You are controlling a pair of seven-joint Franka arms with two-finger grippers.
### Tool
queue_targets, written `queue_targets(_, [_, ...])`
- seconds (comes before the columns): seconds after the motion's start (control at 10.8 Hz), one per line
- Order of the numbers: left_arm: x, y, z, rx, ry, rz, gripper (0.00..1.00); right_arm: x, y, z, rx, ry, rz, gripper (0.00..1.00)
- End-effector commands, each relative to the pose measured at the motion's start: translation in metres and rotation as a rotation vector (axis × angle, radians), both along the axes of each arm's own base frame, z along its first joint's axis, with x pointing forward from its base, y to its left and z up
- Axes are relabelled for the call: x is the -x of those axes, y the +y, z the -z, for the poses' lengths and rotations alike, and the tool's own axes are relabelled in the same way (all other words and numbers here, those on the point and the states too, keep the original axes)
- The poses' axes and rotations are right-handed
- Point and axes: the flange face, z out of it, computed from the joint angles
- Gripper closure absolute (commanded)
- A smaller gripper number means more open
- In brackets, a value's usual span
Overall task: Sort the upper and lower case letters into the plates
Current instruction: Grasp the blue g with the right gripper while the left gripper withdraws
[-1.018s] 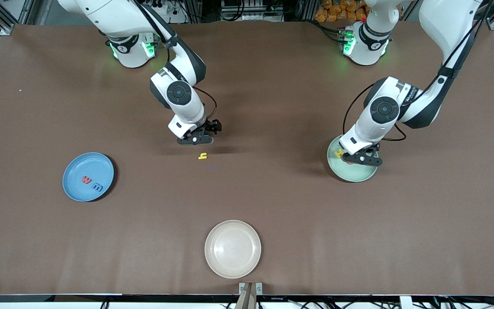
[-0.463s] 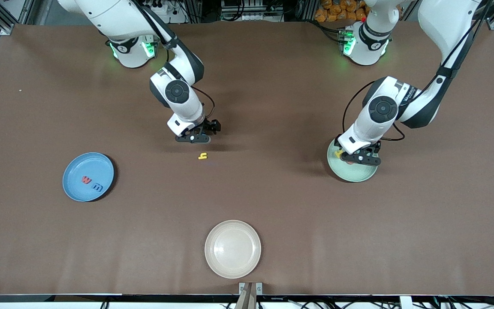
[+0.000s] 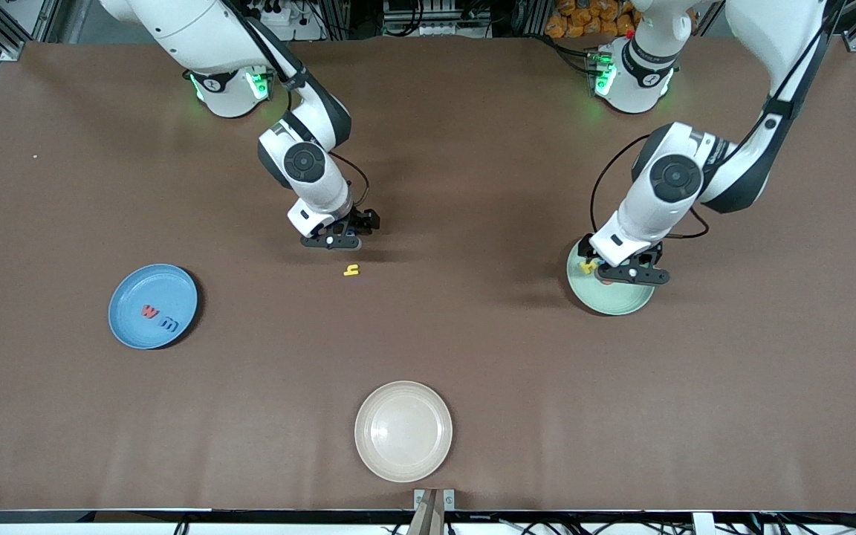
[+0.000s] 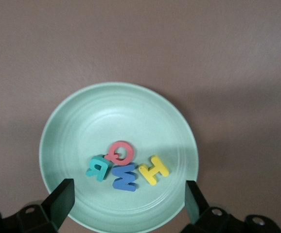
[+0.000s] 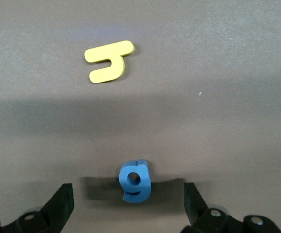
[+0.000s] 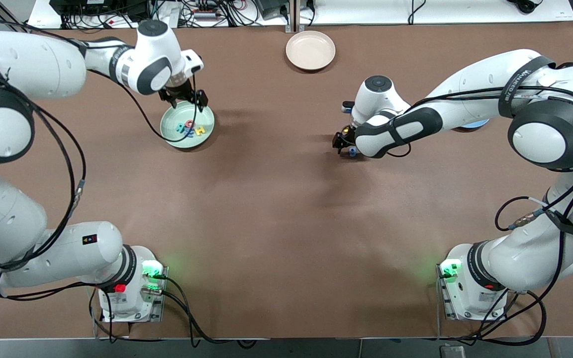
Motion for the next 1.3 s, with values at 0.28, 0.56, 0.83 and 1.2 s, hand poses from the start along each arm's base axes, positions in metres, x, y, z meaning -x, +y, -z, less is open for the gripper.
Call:
queue_targets(0.28, [-0.042,0.013,-0.187,-0.022,0.018,-0.046,0.00,0.003,-0.002,0.000,0.000,-0.003,0.070,0.00])
queue_targets(0.56, [-0.060,0.061,-0.266,0.006,-0.049,-0.005,0.00,0.004,-0.002,0.000,0.005,-0.008,0.053,0.00])
queue_targets(0.83, [-0.060,0.094,-0.310,0.007,-0.122,-0.057,0.00,0.003,-0.001,0.003,0.024,-0.031,-0.006,0.00])
queue_targets(1.2, [-0.057,0.140,-0.343,0.153,-0.063,-0.181,0.00,0.003,-0.001,0.004,0.024,-0.030,-0.006,0.00])
